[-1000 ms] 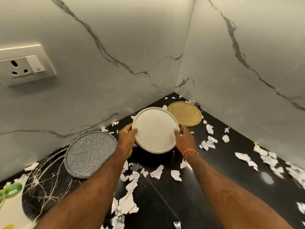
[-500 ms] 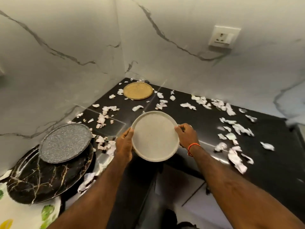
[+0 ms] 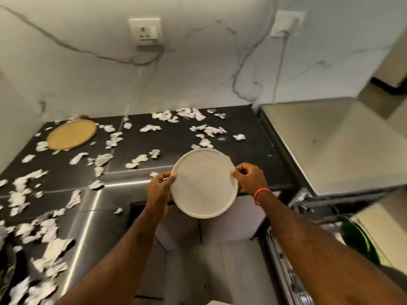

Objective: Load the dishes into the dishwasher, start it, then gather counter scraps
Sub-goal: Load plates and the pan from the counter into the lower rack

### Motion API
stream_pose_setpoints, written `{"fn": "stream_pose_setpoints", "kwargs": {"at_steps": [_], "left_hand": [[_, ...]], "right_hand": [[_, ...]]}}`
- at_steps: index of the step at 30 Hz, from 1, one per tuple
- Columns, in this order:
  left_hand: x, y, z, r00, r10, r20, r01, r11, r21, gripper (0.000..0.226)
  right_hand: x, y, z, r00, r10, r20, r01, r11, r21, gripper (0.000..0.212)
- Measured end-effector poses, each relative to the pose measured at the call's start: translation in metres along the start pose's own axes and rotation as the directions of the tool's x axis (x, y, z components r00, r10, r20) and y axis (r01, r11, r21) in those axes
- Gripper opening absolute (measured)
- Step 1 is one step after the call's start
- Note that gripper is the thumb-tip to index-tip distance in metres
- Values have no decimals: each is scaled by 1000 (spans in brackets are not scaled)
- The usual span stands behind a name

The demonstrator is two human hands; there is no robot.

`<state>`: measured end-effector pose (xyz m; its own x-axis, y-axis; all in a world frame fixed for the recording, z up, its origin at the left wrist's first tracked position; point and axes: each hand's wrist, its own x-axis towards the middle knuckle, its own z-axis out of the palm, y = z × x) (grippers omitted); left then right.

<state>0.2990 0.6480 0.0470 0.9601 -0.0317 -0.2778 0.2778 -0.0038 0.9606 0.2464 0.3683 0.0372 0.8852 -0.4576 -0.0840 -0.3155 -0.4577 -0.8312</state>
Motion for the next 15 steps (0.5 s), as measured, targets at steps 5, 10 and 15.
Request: {"fn": "stream_pose_setpoints", "kwargs": {"at_steps": [5,10,15], "left_hand": [[-33,-15,105,977,24,210,-37,998,59,13],[-74,-34,210,920,78,383,-171,961,216,16],[-112,-77,309,795,94,600,-441,767,465,24]], "right_hand": [[-50,85,-86,993,111,-41,-110,994,17,14],[-95,165,-164,953,270,-137,-261,962,81,13],[-156,242,-220,825,481,-296,-429,875,226,11]]}}
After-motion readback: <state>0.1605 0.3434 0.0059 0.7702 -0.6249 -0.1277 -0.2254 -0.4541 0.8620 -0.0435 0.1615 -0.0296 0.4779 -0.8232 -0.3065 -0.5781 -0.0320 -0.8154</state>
